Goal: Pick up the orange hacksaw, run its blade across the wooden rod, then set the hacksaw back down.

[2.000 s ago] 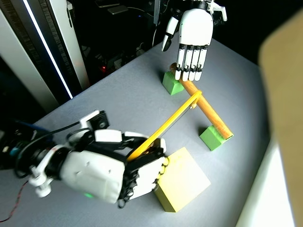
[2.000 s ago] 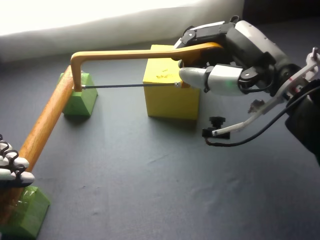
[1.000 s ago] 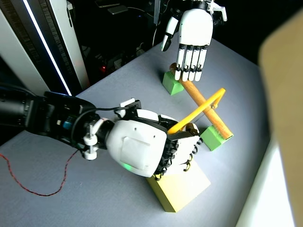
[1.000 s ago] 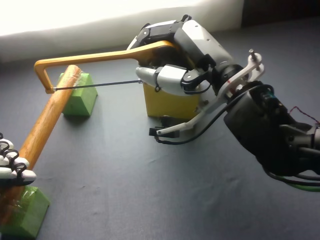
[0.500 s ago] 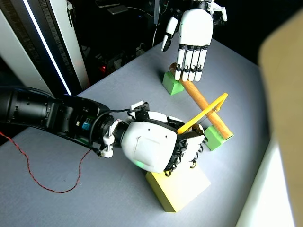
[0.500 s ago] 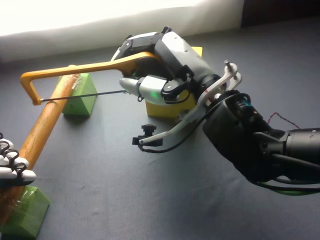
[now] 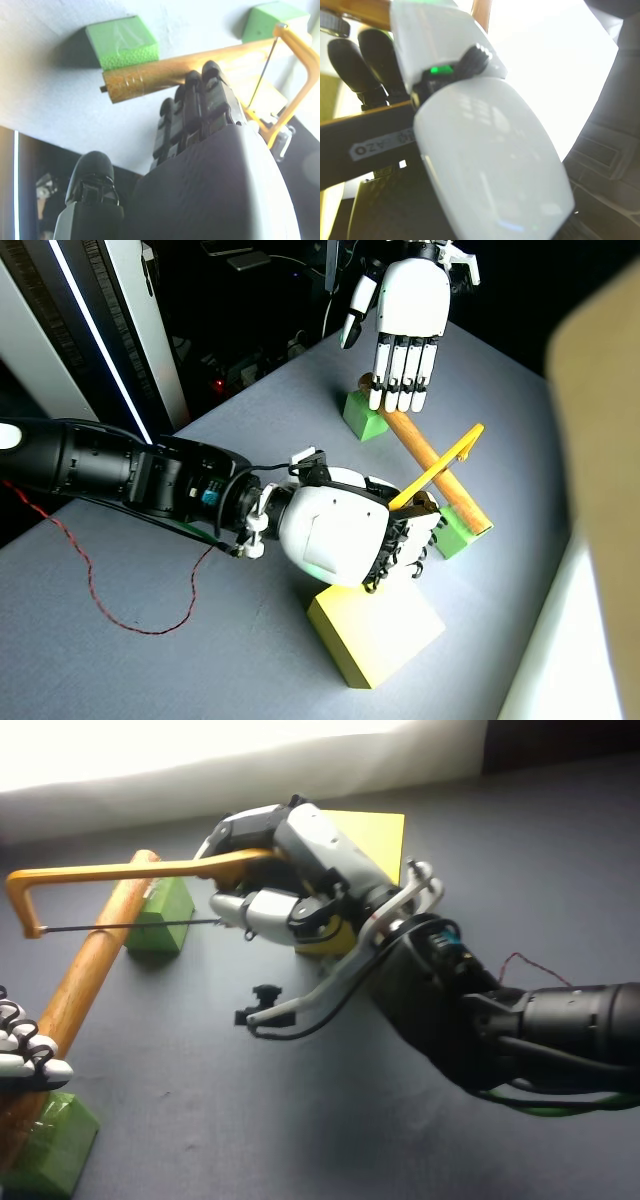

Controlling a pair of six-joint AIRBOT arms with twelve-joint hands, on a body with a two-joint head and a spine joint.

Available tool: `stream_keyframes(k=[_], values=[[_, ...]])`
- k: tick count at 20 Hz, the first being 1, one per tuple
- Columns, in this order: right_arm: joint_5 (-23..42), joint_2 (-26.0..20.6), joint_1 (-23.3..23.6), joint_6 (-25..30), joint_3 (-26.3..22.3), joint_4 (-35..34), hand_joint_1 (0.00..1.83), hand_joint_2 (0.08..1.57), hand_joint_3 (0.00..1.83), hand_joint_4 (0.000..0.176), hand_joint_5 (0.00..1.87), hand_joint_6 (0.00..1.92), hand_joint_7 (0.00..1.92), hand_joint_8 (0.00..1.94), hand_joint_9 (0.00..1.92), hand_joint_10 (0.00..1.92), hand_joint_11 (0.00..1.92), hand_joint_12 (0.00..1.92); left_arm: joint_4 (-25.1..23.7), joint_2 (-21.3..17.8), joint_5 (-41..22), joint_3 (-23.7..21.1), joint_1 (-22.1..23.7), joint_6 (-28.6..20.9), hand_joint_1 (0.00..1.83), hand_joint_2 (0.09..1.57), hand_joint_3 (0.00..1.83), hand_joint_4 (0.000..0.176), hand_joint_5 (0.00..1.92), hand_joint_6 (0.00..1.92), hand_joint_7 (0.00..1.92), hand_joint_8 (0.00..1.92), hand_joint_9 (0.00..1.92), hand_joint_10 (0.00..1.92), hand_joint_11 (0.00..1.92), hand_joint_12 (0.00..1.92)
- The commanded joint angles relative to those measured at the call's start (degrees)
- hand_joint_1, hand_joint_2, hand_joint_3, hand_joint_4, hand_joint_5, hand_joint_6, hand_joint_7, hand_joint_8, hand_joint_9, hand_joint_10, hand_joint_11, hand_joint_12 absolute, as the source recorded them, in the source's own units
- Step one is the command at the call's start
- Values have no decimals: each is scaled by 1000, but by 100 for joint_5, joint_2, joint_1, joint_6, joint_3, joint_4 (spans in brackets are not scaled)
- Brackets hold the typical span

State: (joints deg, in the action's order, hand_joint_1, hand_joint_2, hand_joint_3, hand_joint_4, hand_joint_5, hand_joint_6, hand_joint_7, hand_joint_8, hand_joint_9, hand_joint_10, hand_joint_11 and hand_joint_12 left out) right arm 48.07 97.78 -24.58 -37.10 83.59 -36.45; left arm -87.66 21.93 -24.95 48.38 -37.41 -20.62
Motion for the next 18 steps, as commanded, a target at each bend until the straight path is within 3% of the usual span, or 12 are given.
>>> stream_keyframes(k=[1,3,7,8,10,11,12,13,16,17,18], values=[[570,47,89,68,62,229,1378,1124,0,0,896,862,999,1081,902,1294,722,1290,116,-9,-1,2,55,17,49,1322,1,0,85,1,95,1,80,1,0,114],[550,193,138,68,187,201,1365,1160,0,0,840,953,919,1205,813,1377,703,1315,116,-1,-1,3,56,17,69,1311,0,0,97,1,115,1,101,1,0,151],[492,423,271,-87,315,-62,1371,1147,0,0,856,911,957,1153,852,1367,693,1344,116,9,-1,2,62,17,72,1316,0,0,105,1,124,2,101,3,0,117],[498,487,313,-126,353,-131,1278,1141,1,0,876,936,990,1179,884,1111,709,1315,116,12,-1,2,67,17,75,1314,0,0,96,4,115,1,93,0,0,83],[508,589,368,-126,439,-159,1257,1140,0,0,888,934,998,1177,900,1015,702,1321,116,17,-1,5,70,17,72,1312,0,0,98,4,114,1,90,0,0,82],[509,642,391,-122,494,-159,1351,1132,3,0,893,879,985,1123,881,1272,713,1320,116,20,-1,5,72,17,62,1319,1,0,90,1,108,1,83,0,0,55],[521,702,404,-89,543,-159,1369,1136,0,0,891,865,972,1134,865,1341,706,1329,116,23,0,5,72,17,38,1325,3,0,73,0,88,0,68,0,0,36],[543,747,411,-71,565,-166,1254,1144,1,0,886,936,983,1201,882,1034,703,1328,116,24,0,2,74,17,39,1328,3,0,55,2,66,2,48,3,4,9],[570,823,416,-69,609,-196,1247,1152,1,0,872,954,965,1240,872,1019,684,1347,116,39,0,7,80,17,41,1326,2,0,72,4,82,4,65,6,23,13],[570,840,400,-42,608,-196,1346,1145,3,0,880,890,950,1190,851,1305,677,1358,116,40,0,6,80,17,48,1325,1,0,79,5,89,5,71,6,29,18],[571,845,388,-40,597,-192,1368,1139,0,0,887,867,963,1150,864,1342,685,1345,116,39,0,7,78,17,77,1313,0,0,126,4,134,4,116,5,62,50]])
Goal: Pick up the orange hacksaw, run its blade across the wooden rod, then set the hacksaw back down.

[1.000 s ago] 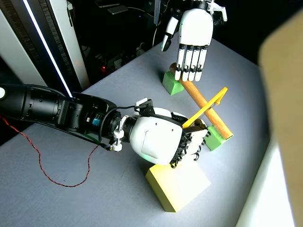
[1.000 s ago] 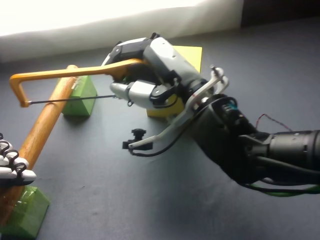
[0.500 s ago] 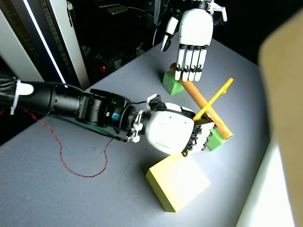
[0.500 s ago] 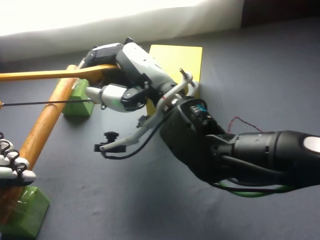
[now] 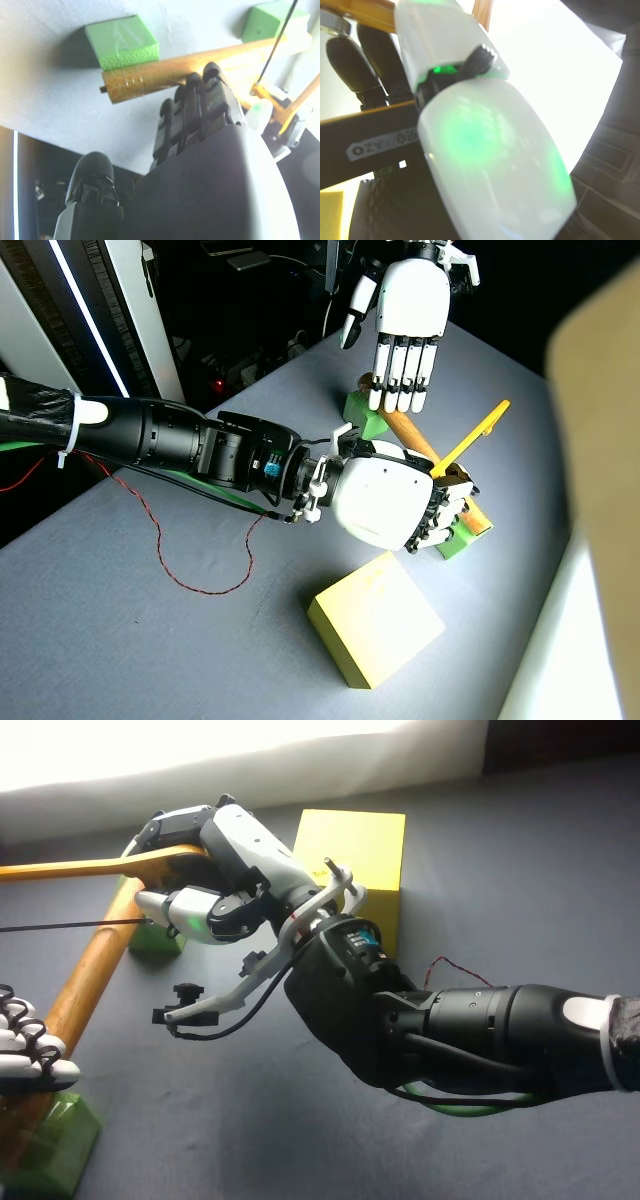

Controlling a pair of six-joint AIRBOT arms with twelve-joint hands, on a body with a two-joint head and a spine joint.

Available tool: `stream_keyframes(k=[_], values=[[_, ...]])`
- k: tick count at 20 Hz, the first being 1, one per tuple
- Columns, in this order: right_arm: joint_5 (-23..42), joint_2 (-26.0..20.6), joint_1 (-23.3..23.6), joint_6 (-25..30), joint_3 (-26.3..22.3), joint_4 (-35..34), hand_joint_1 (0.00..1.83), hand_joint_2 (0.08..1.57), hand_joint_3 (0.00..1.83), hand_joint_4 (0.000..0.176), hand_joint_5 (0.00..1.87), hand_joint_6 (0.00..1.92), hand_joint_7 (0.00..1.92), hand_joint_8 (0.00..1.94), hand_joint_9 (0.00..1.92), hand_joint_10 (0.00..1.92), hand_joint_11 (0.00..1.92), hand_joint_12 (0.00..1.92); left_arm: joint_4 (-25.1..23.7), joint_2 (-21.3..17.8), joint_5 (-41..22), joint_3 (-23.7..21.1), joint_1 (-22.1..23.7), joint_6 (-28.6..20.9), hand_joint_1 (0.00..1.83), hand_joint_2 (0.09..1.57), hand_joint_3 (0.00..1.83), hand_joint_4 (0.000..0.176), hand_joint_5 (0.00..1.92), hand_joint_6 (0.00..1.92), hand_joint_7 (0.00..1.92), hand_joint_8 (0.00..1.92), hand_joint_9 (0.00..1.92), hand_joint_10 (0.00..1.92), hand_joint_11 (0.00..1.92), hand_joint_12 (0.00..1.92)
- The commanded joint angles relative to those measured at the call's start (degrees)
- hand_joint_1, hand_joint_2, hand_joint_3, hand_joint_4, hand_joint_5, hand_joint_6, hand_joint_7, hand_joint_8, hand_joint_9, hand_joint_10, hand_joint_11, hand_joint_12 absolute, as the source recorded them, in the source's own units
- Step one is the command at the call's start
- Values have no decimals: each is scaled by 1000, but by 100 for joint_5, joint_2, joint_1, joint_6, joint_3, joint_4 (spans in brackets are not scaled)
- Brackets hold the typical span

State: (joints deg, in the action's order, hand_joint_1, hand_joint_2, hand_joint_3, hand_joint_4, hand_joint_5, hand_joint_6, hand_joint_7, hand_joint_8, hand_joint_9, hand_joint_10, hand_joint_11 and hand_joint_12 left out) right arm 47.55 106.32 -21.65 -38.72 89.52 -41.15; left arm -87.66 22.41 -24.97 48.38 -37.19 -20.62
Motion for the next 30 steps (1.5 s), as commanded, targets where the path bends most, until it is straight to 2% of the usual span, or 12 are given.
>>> stream_keyframes(k=[1,2,6,7,11,17,18,19,21,23,28,30], values=[[628,-18,80,114,-25,285,1278,1134,2,0,903,897,995,1170,878,1096,701,1312,116,-10,2,9,53,17,48,1321,4,0,101,0,102,0,86,1,30,43],[638,-48,65,104,-64,288,1257,1141,1,0,900,909,979,1213,881,1018,705,1305,116,-14,2,12,50,17,53,1318,1,0,107,3,109,4,91,3,33,52],[633,-371,28,-20,-375,299,1250,1141,0,0,902,913,981,1208,892,995,714,1315,116,-16,19,19,47,17,96,1316,1,0,119,0,132,1,108,0,5,124],[618,-502,16,-63,-487,312,1350,1133,2,0,886,891,981,1127,882,1264,704,1320,116,-16,24,20,47,17,66,1318,2,0,90,0,98,0,84,0,0,110],[515,-1066,-82,-122,-950,432,1376,1132,1,0,875,887,987,1099,885,1329,712,1310,116,-15,28,24,47,17,26,1325,3,0,70,0,75,1,55,3,4,45],[572,-1625,-347,-186,-1512,432,1381,1114,0,0,947,787,1015,1056,908,1289,725,1293,116,-15,28,23,48,17,121,1312,0,0,96,1,112,2,102,3,5,121],[554,-1696,-378,-197,-1579,432,1374,1134,4,0,896,860,974,1136,861,1346,684,1335,116,-15,28,23,48,17,60,1321,4,0,82,1,94,2,82,3,0,131],[551,-1768,-403,-226,-1648,432,1378,1124,0,0,926,817,995,1091,887,1315,716,1316,116,-15,28,25,48,17,56,1321,3,0,79,1,104,5,91,6,0,139],[552,-1986,-458,-319,-1850,432,1366,1157,1,0,844,950,925,1191,819,1369,715,1314,116,-15,28,26,48,17,10,1331,4,0,53,0,95,2,77,2,0,93],[571,-2181,-514,-351,-2014,432,1366,1157,0,0,842,961,937,1171,811,1378,673,1356,116,-15,28,26,48,17,63,1320,2,0,97,0,124,2,113,4,0,159],[801,-2559,-352,-362,-2239,426,1382,1110,0,0,944,792,1031,1026,908,1288,730,1296,116,-15,28,27,49,17,63,1321,1,0,93,1,112,2,94,0,0,143],[859,-2818,-267,-372,-2460,309,1380,1117,0,0,920,830,1016,1050,903,1299,712,1307,116,-15,33,27,52,17,61,1322,1,0,96,2,117,2,106,3,0,171]])
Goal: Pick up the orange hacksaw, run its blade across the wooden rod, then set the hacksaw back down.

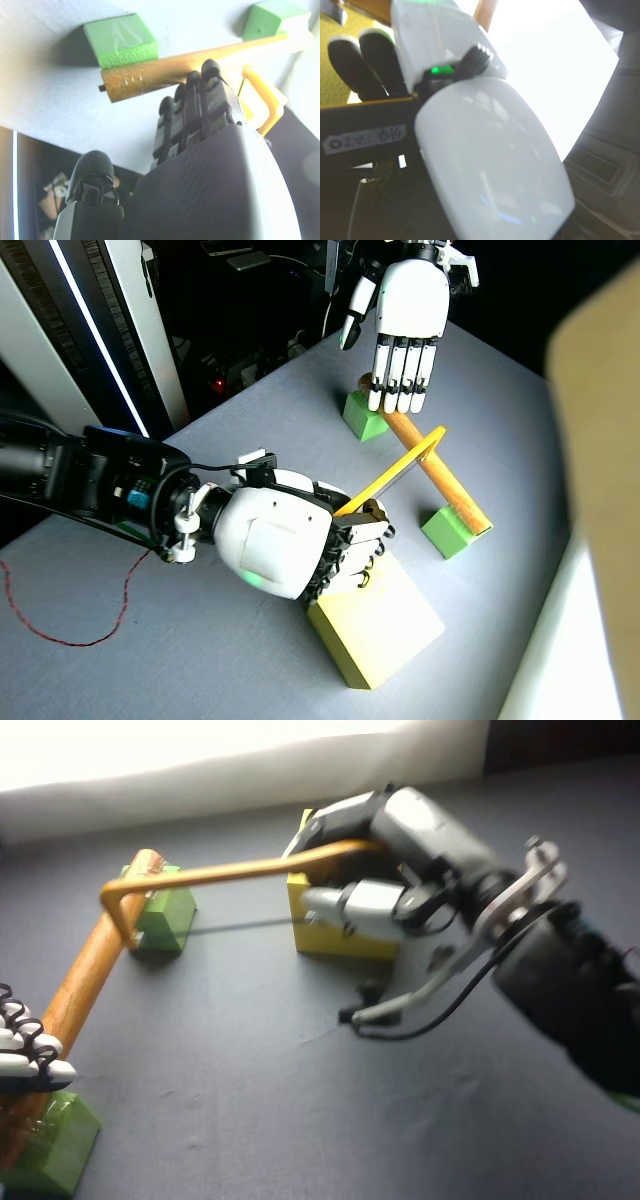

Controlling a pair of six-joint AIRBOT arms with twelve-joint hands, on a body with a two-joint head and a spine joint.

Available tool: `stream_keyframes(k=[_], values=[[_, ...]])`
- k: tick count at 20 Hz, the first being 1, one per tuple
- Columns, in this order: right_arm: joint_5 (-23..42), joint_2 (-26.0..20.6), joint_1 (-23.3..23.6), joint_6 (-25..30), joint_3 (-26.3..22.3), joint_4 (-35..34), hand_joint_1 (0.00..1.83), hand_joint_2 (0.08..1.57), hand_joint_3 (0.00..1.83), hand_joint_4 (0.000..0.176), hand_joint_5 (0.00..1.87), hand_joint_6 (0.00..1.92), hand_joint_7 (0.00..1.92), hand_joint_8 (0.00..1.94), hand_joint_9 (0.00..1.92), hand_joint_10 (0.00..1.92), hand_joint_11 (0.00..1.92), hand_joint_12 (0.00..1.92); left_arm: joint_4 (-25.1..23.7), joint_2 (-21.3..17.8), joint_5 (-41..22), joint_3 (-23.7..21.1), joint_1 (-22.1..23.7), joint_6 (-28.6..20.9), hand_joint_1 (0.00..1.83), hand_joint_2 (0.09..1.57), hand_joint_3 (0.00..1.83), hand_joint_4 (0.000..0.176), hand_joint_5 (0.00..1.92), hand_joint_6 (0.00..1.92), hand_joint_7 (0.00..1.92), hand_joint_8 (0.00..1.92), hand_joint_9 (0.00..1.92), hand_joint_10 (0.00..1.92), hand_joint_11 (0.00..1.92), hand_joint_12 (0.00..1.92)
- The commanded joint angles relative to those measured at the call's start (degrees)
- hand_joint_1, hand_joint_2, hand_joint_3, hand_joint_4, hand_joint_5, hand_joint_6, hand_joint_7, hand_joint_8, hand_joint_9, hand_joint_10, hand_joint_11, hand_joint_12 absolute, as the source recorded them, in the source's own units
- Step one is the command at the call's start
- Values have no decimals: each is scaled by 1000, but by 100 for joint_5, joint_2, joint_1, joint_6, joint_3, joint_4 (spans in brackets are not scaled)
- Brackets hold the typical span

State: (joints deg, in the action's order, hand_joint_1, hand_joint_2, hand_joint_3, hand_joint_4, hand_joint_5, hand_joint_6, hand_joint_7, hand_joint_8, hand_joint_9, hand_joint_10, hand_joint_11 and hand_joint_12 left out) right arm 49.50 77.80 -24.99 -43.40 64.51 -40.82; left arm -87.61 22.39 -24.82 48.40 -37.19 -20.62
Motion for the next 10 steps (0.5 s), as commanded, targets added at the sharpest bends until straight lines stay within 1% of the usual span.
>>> stream_keyframes(k=[1,2,3,4,5,7,8,10], values=[[804,-113,80,81,-120,149,1380,1116,0,0,919,832,1017,1054,908,1285,734,1282,111,-13,18,25,52,17,66,1323,1,0,71,2,90,2,80,3,0,108],[942,-246,79,79,-272,26,1372,1137,2,0,875,901,969,1124,854,1325,729,1281,111,-13,18,22,51,17,59,1322,1,0,81,1,95,0,87,1,0,133],[1128,-439,60,-25,-515,-117,1370,1146,0,0,866,908,954,1151,834,1347,724,1295,111,-13,18,22,51,17,62,1319,0,0,95,1,108,1,101,1,0,188],[1165,-529,42,-49,-614,-156,1374,1136,0,0,880,885,984,1111,864,1340,710,1316,111,-13,18,21,53,17,56,1322,1,0,91,1,111,0,95,2,0,162],[1169,-655,3,-38,-746,-161,1374,1136,0,0,880,885,984,1111,864,1340,710,1316,111,-12,18,20,54,17,56,1322,1,0,91,1,111,0,95,2,0,162],[1193,-848,-138,104,-990,-163,1376,1128,0,0,890,874,992,1094,888,1316,714,1308,112,-11,16,19,58,17,81,1315,0,0,87,1,107,0,95,2,0,176],[1316,-901,-254,161,-1098,-163,1379,1122,1,0,918,820,1003,1082,886,1325,692,1344,114,-9,16,22,63,17,67,1321,1,0,78,1,99,1,89,1,0,161],[1561,-923,-487,216,-1223,-162,1379,1123,0,0,905,843,997,1089,899,1308,729,1320,144,-6,16,26,74,17,79,1314,0,0,94,5,102,3,82,1,0,148]])
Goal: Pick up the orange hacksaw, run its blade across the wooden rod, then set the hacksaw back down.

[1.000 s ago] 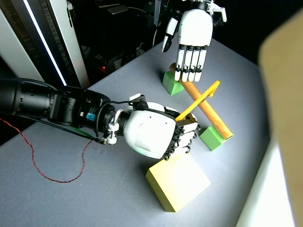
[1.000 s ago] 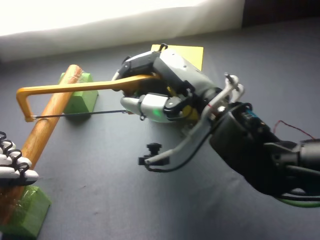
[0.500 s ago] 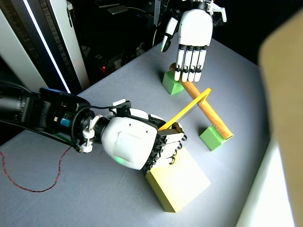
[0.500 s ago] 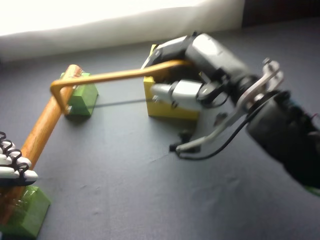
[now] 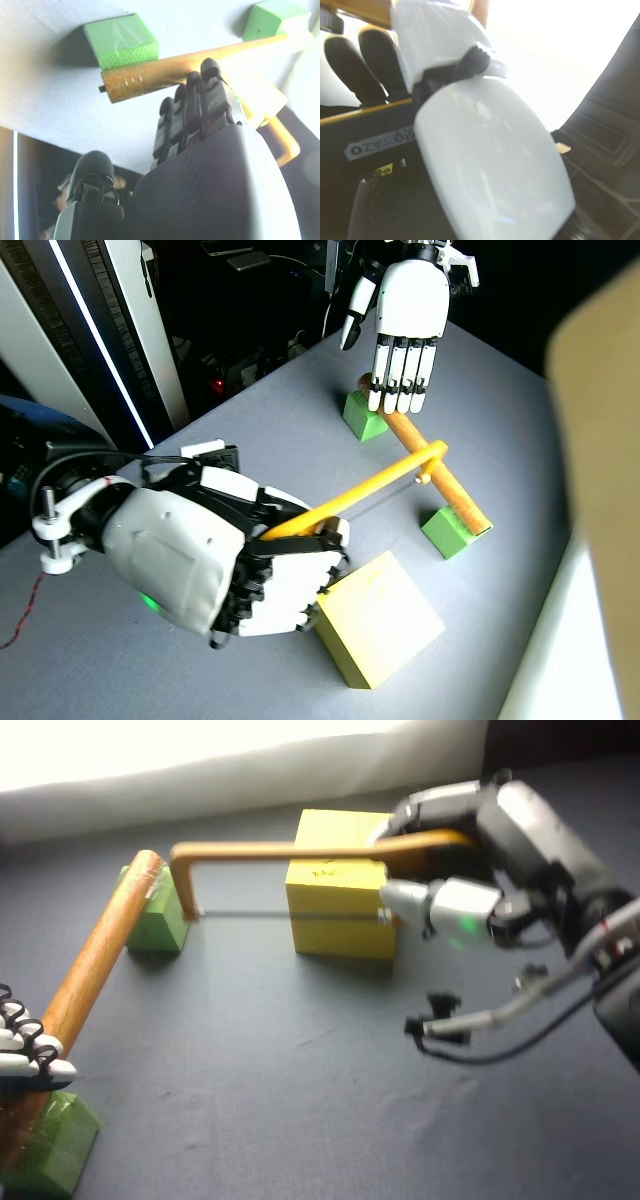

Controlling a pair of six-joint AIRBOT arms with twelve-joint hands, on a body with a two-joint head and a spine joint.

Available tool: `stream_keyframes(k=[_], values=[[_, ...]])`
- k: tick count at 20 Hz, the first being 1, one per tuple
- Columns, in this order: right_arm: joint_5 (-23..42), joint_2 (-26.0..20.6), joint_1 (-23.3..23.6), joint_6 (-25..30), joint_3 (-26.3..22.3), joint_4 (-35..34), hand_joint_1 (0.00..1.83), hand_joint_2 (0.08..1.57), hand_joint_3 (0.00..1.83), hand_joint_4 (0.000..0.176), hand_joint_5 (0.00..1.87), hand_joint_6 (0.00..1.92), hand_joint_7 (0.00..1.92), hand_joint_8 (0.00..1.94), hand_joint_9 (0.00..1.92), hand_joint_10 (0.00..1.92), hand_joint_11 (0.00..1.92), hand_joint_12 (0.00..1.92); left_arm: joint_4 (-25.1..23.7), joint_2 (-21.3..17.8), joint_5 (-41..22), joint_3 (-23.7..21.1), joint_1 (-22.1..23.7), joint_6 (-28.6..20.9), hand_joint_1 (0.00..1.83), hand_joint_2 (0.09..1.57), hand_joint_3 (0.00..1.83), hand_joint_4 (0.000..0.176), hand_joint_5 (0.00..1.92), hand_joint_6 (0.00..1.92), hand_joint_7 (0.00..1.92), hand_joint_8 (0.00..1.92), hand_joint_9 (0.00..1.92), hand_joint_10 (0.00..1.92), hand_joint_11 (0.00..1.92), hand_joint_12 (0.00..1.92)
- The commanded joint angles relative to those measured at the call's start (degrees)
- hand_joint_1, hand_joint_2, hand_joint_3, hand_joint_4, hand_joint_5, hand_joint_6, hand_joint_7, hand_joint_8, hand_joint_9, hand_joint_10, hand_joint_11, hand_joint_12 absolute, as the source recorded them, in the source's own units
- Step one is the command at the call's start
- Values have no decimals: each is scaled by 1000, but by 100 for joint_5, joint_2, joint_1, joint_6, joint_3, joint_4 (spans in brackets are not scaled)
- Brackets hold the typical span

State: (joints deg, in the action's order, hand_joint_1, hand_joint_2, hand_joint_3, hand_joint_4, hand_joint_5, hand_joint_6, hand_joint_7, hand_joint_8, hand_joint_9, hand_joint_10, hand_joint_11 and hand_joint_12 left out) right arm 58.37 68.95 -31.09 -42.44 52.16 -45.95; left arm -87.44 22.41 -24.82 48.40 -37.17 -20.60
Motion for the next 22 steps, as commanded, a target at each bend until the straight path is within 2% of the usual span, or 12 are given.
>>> stream_keyframes(k=[1,3,5,9,12,13,14,17,19,20,21,22], values=[[819,-34,-54,125,-53,354,1380,1117,0,0,923,822,1000,1079,918,1280,749,1288,141,0,16,29,83,15,69,1317,0,0,95,4,107,4,85,2,0,151],[1092,23,-392,213,-81,440,1379,1121,2,0,911,836,998,1086,899,1304,727,1308,211,36,1,28,133,96,70,1317,0,0,106,5,121,5,105,5,0,190],[1392,118,-713,303,-44,507,1378,1123,2,0,906,848,990,1094,900,1306,732,1313,760,109,-258,80,129,871,48,1318,0,0,100,2,111,1,96,1,0,182],[1508,280,-1170,481,63,683,1377,1128,0,0,899,858,978,1112,891,1322,733,1301,1157,199,-539,152,142,1270,74,1316,0,0,113,2,119,2,100,3,0,159],[1555,340,-1489,573,91,840,1377,1128,1,0,904,845,973,1118,892,1328,736,1282,1819,341,-1160,348,139,2196,50,1321,1,0,107,2,112,2,99,2,0,180],[1577,341,-1566,575,91,890,1371,1144,1,0,871,901,939,1165,851,1345,735,1288,1911,376,-1307,395,142,2281,57,1324,1,0,77,2,80,3,70,3,0,105],[1618,339,-1641,566,92,954,1376,1132,0,0,904,847,967,1134,882,1323,736,1286,2036,419,-1458,440,148,2378,67,1323,0,0,82,4,88,5,77,5,0,107],[1715,337,-1807,573,91,1087,1375,1133,1,0,879,894,972,1112,884,1341,708,1321,2194,533,-2039,596,184,2526,71,1319,0,0,115,5,115,5,102,5,0,162],[1744,312,-1921,636,89,1200,1380,1116,0,0,944,788,1005,1082,898,1301,726,1315,2233,651,-2455,722,194,2543,57,1327,1,0,90,3,94,0,74,1,0,85],[1751,295,-1964,661,89,1248,1378,1122,2,0,922,822,985,1108,893,1315,726,1318,2275,716,-2647,778,194,2592,73,1328,0,0,86,2,96,2,79,3,0,79],[1751,274,-2016,706,87,1307,1264,1139,5,0,889,951,980,1167,859,1140,700,1331,2354,791,-2814,830,198,2674,66,1325,0,0,88,3,99,2,78,2,0,82],[1754,259,-2045,725,81,1333,1231,1153,2,0,866,1013,959,1196,854,1059,687,1324,2425,846,-2933,859,212,2717,80,1318,0,0,96,1,111,1,92,1,0,122]])
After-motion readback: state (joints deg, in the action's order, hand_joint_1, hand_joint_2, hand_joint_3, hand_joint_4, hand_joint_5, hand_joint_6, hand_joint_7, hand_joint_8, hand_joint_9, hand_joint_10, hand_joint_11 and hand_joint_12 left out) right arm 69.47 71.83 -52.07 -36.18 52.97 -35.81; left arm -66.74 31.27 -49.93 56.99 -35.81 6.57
